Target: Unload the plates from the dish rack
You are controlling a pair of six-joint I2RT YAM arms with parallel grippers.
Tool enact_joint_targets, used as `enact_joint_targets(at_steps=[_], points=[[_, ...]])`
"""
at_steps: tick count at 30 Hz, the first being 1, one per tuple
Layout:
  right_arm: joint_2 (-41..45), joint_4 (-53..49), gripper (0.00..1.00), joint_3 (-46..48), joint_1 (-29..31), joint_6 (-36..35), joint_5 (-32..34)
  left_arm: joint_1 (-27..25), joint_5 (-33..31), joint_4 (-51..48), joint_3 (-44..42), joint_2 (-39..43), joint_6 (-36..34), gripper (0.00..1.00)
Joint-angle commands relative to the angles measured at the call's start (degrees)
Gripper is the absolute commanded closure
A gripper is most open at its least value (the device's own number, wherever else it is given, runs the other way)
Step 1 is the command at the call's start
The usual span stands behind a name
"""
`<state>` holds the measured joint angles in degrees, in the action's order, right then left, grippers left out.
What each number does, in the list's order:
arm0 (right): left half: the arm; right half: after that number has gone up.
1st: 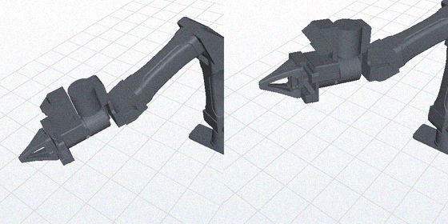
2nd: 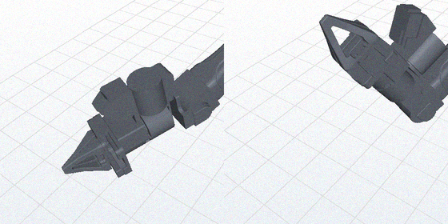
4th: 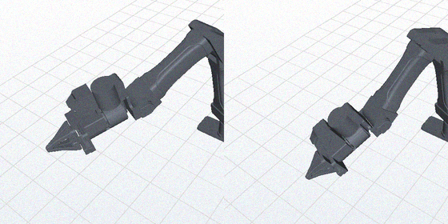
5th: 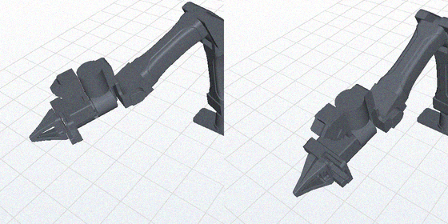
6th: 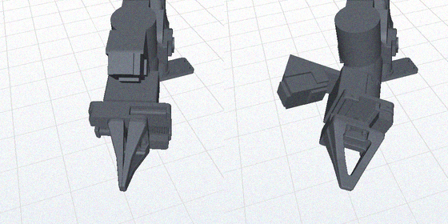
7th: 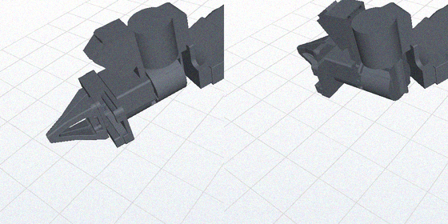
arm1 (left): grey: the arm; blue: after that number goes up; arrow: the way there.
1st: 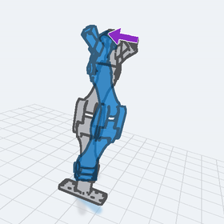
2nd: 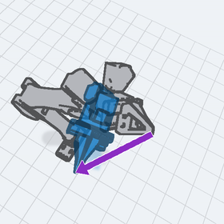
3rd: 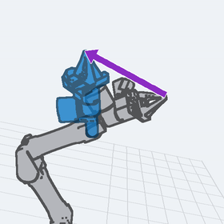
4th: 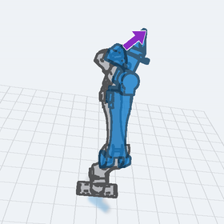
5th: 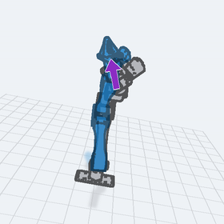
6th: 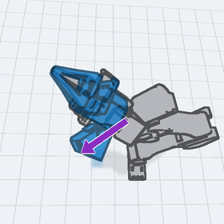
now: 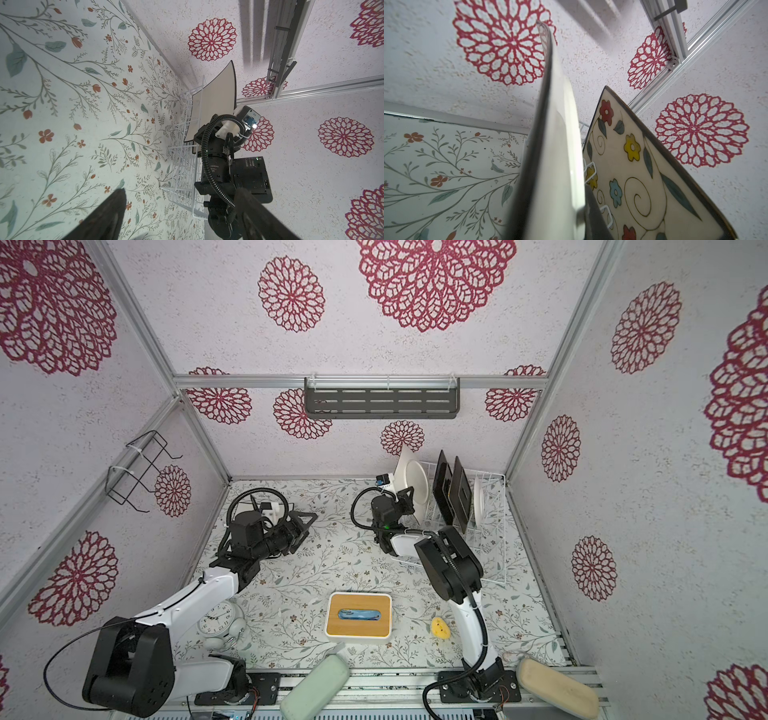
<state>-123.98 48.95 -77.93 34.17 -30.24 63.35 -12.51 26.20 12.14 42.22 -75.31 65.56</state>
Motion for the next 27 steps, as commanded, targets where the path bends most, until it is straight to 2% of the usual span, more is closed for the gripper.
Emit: enact_joint_targets(at_steps=[1, 9, 17, 27], points=[[7.34, 6.82, 1.00, -1.29, -0.25, -2.93, 4.68, -0.58, -0.44, 0.34, -0.89, 1.39, -1.21, 0.14], [8.06, 8.24, 1.00, -1.50, -0.07, -4.14, 5.38, -0.56, -0.44, 0.34, -1.15, 1.57, -1.14, 0.14], [7.24, 16.82, 1.00, -0.97, 0.06, -9.31, 7.05, -0.58, -0.31, 0.73, -1.58, 1.98, -0.79, 0.14], [8.87, 14.61, 1.00, -1.04, 0.19, -7.80, 6.28, -0.58, -0.71, 0.01, -2.05, 3.22, -0.90, 0.14]])
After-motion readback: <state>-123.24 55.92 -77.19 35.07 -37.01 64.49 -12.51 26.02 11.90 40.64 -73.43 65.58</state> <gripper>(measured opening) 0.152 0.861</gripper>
